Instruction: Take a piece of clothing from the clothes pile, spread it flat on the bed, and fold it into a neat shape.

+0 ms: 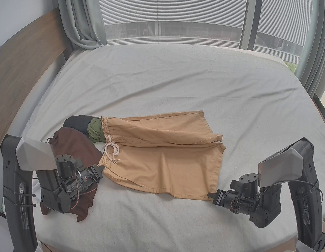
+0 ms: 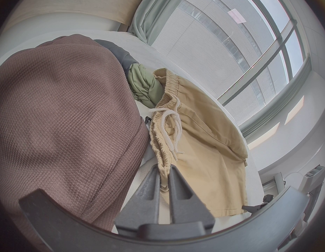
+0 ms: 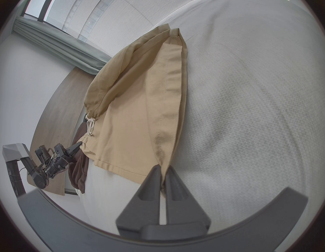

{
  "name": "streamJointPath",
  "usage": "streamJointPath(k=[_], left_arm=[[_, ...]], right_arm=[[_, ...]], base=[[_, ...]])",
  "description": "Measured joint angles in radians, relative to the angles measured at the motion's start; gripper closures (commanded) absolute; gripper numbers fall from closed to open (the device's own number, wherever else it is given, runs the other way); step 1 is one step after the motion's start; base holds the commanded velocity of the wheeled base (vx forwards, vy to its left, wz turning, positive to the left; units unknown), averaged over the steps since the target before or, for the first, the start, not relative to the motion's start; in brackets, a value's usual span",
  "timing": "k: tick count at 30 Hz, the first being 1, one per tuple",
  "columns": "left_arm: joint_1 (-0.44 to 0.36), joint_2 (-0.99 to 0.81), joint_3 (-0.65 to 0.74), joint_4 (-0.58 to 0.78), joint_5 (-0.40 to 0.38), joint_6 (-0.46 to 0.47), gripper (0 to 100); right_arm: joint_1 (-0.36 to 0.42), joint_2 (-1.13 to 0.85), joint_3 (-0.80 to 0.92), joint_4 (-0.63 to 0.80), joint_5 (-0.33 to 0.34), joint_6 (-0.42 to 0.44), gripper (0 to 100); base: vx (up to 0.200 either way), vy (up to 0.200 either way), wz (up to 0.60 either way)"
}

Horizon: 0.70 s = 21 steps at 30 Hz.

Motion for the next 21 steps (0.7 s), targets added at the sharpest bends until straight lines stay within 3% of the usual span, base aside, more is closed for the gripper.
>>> streamJointPath(k=[10, 21], left_arm=[[0.012, -0.006, -0.006, -0.007, -0.004, 0.000, 100], [0.007, -0.086, 0.161, -0.027, -0.038, 0.009, 100]], right_arm=[[-0.004, -0.021, 0.033, -0.003, -0.003, -0.003, 100], [-0.015, -0.111, 0.156, -0.002, -0.001, -0.019, 100]], base=[[0.000, 0.000, 0.00], [0.000, 0.000, 0.00]])
